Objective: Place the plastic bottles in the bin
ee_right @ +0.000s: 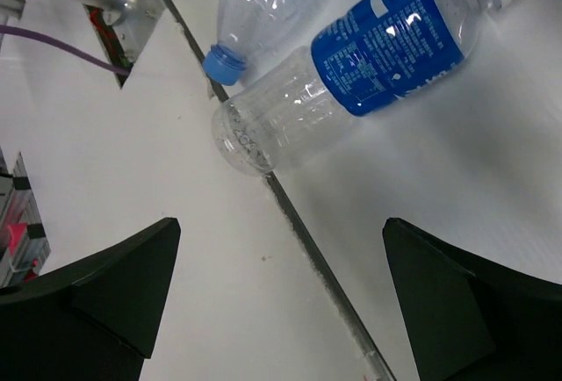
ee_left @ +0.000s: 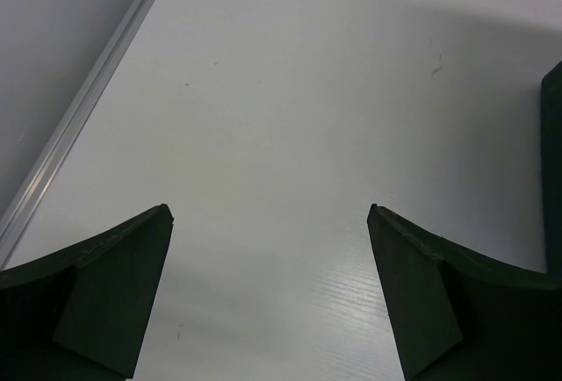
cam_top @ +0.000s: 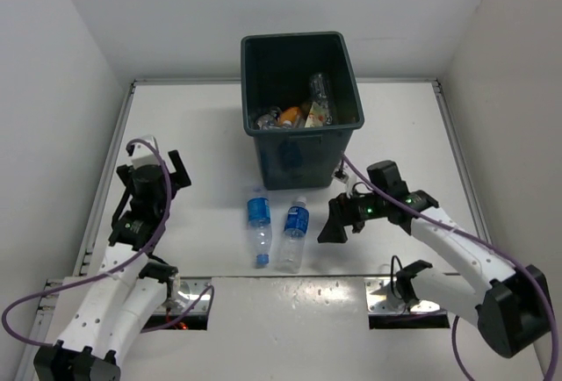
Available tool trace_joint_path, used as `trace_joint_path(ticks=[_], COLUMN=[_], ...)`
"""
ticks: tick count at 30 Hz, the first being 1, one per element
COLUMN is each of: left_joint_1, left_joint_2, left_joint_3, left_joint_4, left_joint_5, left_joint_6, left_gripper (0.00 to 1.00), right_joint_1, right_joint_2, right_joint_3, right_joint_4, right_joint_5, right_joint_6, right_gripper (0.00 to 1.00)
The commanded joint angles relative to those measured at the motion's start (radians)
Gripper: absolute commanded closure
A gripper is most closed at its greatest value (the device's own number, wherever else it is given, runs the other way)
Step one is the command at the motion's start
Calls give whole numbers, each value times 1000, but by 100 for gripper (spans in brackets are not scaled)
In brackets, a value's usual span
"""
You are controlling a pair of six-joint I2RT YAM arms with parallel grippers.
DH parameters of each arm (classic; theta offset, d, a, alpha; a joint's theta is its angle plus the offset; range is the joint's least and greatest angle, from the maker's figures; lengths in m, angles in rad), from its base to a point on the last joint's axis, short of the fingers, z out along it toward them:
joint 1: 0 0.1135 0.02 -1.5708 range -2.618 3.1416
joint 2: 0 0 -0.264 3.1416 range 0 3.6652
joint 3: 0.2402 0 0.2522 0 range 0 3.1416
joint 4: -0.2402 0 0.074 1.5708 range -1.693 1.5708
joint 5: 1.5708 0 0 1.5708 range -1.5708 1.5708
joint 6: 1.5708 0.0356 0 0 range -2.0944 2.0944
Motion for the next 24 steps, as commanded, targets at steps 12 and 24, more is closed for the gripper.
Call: trace_joint_path(ticks=[12, 24], left_joint_1=[-18, -18], left_joint_2=[52, 81], left_joint_3=[-4, -4], left_joint_4=[12, 12], left_joint_5=[-11, -11], left_joint_6=[-1, -1], left_gripper=[0, 0], right_joint_1=[296, 305], right_joint_2=[278, 479], right_joint_3=[26, 63], right_joint_4=[269, 426], right_joint_5=[419, 400], right_joint_6=[294, 323], right_gripper=[5, 0])
